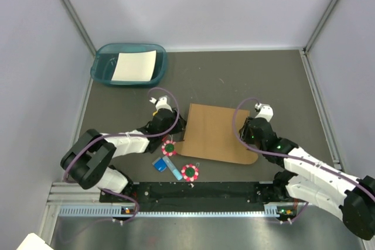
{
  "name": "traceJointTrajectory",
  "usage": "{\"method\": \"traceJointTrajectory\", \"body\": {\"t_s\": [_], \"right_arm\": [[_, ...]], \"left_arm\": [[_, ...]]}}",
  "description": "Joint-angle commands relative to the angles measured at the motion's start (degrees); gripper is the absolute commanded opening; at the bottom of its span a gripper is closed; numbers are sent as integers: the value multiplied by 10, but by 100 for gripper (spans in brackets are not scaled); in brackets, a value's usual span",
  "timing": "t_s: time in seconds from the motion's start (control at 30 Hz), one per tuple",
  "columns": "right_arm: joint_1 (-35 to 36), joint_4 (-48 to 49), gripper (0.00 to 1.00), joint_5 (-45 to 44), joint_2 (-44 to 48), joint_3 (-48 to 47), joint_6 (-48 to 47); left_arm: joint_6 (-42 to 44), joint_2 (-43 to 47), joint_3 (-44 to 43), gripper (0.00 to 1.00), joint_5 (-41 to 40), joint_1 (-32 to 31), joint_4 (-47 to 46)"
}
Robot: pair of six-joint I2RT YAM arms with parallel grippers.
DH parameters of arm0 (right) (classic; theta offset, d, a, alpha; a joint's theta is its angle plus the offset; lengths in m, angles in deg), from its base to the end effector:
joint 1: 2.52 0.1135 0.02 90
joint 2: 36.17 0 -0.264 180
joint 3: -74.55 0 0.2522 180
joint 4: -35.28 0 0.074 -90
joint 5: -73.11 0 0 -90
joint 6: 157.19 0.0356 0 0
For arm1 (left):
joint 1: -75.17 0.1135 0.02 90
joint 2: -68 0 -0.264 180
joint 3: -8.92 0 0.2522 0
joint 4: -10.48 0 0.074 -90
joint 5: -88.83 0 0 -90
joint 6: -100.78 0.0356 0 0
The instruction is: Fold the paper box
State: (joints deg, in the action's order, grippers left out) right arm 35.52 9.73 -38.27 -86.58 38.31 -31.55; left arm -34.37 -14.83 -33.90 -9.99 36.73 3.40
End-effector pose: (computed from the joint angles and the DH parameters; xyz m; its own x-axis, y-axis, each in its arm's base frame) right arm 0.1487 0.0999 0.1867 -0.6147 0.2080 -0.7608 0.0064 0.9659 0.2589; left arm 0.2163 -0.1647 0.1539 -0.6644 -0.3671 -0.6510 0.0603 0.8419 -0.5363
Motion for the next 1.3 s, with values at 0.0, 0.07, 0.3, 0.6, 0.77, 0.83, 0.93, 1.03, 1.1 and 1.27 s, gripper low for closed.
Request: {"method": "traceJointTrajectory", "body": {"t_s": [0.0,0.07,0.3,0.6,0.77,0.83,0.93,1.03,1.1,1.27], "right_arm": [[12,56,12,99,-29,-2,-6],[12,56,13,96,-30,-5,-6],[12,24,17,69,-35,-24,-14],[12,18,12,64,-59,-32,-26],[12,20,12,68,-72,-34,-28],[12,20,12,68,-76,-36,-29],[12,23,12,65,-81,-39,-29],[11,22,12,64,-82,-43,-31],[12,21,12,63,-82,-43,-32],[11,17,13,57,-79,-45,-35]], "left_arm": [[-27,-15,-19,45,116,-23,-87],[-27,-17,-21,47,115,-23,-87],[-23,7,-28,66,58,-5,-55],[-39,68,-9,75,77,49,-104],[-42,54,0,78,129,49,-174],[-33,20,-1,82,178,49,-215],[-32,-34,-34,81,241,49,-179],[-41,-31,2,80,203,50,-190],[-42,4,45,83,161,56,-206],[-2,94,44,87,116,64,-143]]}}
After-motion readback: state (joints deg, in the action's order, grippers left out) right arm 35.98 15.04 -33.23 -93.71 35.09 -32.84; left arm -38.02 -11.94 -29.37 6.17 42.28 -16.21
